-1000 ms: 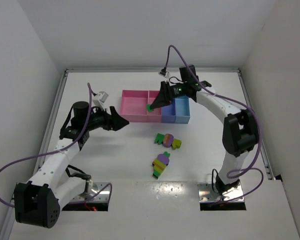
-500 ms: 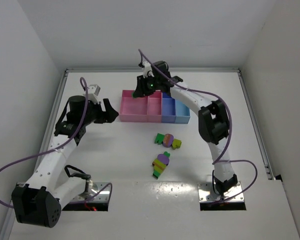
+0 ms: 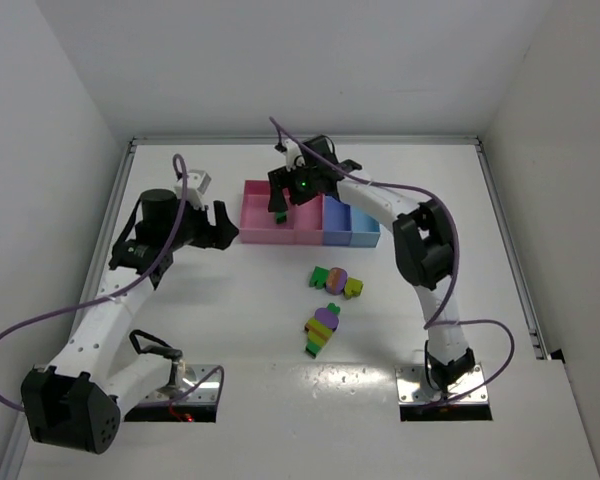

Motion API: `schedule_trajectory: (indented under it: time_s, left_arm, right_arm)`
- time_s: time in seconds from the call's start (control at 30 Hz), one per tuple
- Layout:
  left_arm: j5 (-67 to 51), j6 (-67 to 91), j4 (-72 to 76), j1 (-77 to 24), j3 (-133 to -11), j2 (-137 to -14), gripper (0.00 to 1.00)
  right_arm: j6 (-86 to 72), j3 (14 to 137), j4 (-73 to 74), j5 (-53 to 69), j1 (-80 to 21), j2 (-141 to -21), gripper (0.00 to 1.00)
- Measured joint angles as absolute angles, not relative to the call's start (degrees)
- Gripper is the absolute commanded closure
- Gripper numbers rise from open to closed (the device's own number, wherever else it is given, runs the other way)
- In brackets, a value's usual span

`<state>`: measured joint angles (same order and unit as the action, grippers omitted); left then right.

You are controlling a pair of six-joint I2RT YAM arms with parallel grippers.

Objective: Sort the legos into containers by color

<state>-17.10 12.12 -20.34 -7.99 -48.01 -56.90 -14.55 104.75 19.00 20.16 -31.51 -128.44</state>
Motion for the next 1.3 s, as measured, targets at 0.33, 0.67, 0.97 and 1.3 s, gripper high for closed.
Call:
schedule_trajectory:
  time_s: [0.33, 0.67, 0.97, 1.3]
  left_arm:
    - [-35.1, -8.3, -16.6, -22.4, -43.0, -60.8, 0.26]
    - [-43.6, -36.7, -22.6, -30.5, -54.5, -84.4, 0.23]
    - [-44.4, -53.2, -25.3, -34.9, -62.3, -96.2, 0.22]
    - [-43.7, -59.8, -27.2, -37.3, -70.1, -106.0, 0.21]
  right_arm:
    - [-7.3, 87.1, 24.8, 21.8, -22.3, -94.2, 0.22]
    - [2.9, 69.7, 38.0, 22.3, -10.6, -81.1, 0.22]
    - [4.5, 62.9, 43.4, 21.2, -2.0, -74.6, 0.21]
    - [5.2, 62.0, 47.4, 21.6, 3.3, -73.2, 0.2]
